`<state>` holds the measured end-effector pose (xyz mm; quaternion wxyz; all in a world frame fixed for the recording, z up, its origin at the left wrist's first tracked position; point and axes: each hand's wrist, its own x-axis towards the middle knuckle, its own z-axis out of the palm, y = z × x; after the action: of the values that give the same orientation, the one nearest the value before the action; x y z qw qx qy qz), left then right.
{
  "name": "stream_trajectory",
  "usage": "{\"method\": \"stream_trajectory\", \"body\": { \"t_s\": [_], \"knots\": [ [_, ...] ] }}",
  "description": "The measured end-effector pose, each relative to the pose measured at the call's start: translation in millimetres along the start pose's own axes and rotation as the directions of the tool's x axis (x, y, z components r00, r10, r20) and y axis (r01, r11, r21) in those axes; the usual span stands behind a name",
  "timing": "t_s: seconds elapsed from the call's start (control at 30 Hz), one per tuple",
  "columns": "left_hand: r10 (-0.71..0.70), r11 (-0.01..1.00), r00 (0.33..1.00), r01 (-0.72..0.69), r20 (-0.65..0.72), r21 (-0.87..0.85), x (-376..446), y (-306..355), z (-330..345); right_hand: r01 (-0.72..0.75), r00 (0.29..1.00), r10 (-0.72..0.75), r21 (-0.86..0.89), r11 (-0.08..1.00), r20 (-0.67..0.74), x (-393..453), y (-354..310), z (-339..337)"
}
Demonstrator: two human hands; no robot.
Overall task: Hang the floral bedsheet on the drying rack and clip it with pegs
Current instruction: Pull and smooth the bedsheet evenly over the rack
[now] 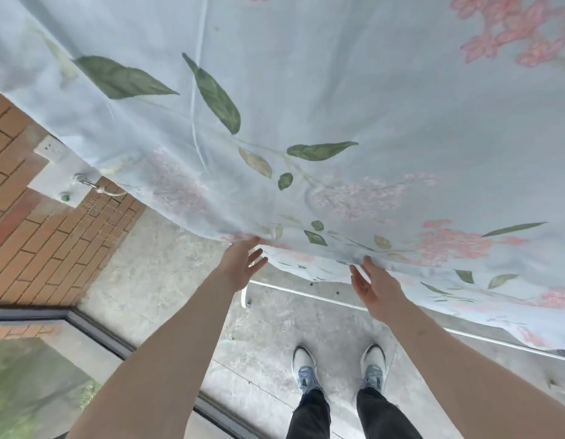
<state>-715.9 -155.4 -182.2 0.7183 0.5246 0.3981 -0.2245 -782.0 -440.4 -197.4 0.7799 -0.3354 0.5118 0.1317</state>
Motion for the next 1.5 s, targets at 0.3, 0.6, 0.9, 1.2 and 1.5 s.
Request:
{"method": "stream_trajectory", "body": {
  "t_s": [0.3,0.6,0.9,1.2,1.5],
  "knots": [
    [0.124,0.992,0.964,-0.127,-0.236,-0.001,21.4,-17.1,-10.6,0.094,0.981,-0.112,-0.121,0.988,-0.156,13.9,15.3,-1.6],
    [0.220,0.975,0.923,-0.194,-0.315,0.112,59.0,-11.8,-21.1,0.156,0.963,-0.207,-0.267,0.951,-0.174,50.2,24.7,19.7],
    [0.241,0.965,0.904,-0.185,-0.353,0.183,100.6,-20.6,-9.0,0.181,0.942,-0.265,-0.353,0.918,-0.206,99.1,20.5,18.8],
    [0.226,0.953,0.899,-0.125,-0.374,0.276,139.3,-39.0,-0.7,0.160,0.919,-0.297,-0.445,0.881,-0.260,140.6,35.7,-4.1],
    [0.190,0.946,0.901,-0.062,-0.389,0.317,167.6,-60.6,2.0,0.100,0.919,-0.263,-0.470,0.877,-0.295,168.0,39.4,-16.8]
  ]
}}
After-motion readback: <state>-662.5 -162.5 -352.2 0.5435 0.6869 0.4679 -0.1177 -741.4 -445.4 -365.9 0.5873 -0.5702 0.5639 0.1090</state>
